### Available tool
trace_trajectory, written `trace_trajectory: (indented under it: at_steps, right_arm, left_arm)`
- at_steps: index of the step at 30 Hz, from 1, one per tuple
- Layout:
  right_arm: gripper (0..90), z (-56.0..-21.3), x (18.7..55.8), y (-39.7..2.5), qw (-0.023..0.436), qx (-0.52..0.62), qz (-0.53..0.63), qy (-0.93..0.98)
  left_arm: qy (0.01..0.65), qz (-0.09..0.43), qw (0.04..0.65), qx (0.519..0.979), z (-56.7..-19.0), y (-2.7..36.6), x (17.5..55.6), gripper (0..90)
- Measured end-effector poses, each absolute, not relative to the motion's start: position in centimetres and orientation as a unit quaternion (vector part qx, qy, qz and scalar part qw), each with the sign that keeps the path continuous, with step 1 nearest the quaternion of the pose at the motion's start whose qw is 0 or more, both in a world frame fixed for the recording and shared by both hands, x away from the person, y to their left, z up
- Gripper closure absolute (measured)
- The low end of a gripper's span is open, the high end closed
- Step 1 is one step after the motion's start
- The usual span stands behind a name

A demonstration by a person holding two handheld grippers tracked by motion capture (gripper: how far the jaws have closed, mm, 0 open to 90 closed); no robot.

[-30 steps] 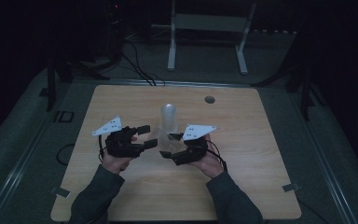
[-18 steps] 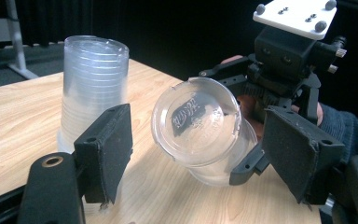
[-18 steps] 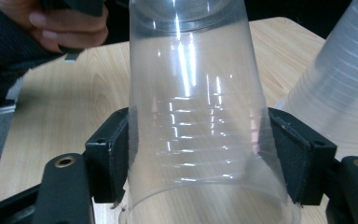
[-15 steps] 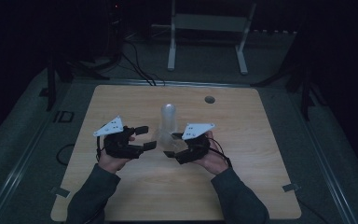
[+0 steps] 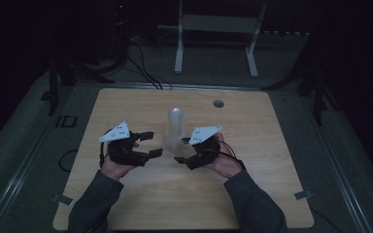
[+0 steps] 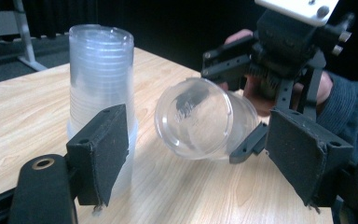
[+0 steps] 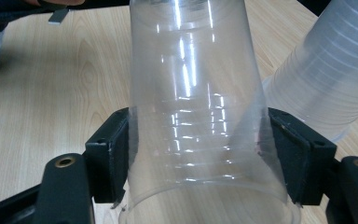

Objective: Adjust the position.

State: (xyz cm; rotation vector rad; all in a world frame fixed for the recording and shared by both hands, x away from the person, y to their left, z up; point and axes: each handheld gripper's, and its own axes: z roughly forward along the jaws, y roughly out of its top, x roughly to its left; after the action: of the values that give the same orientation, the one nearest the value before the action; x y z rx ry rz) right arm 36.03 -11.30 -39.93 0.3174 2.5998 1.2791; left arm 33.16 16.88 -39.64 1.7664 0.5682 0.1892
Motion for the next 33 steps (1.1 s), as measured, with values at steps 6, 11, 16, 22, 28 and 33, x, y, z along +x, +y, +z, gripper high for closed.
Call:
trace_trajectory:
  at_steps: [6,11,16,22,28,33]
  right_arm:
    - [28.9,-39.3,36.5,-11.2,0.109,0.093,0.42,0.896]
    - [28.8,-38.6,36.7,-10.9,0.115,0.08,0.402,0.905]
    - [28.8,-38.1,37.0,-10.8,0.116,0.073,0.389,0.911]
    - [28.9,-37.5,37.2,-10.7,0.116,0.057,0.369,0.92]
    - [28.9,-37.1,37.4,-10.7,0.113,0.042,0.35,0.929]
    - [28.8,-37.2,37.6,-10.7,0.112,0.039,0.337,0.934]
  left_arm:
    - [0.24,0.085,0.577,0.776,-39.8,16.6,33.2,21.7]
    - [0.236,0.091,0.57,0.782,-39.9,16.5,33.1,21.7]
    - [0.238,0.098,0.566,0.783,-39.8,16.7,33.1,21.7]
    - [0.235,0.093,0.563,0.787,-39.9,16.9,33.1,21.8]
    - [0.228,0.091,0.549,0.799,-40.1,16.5,33.1,21.8]
    - [0.221,0.092,0.537,0.809,-40.3,16.2,33.0,22.0]
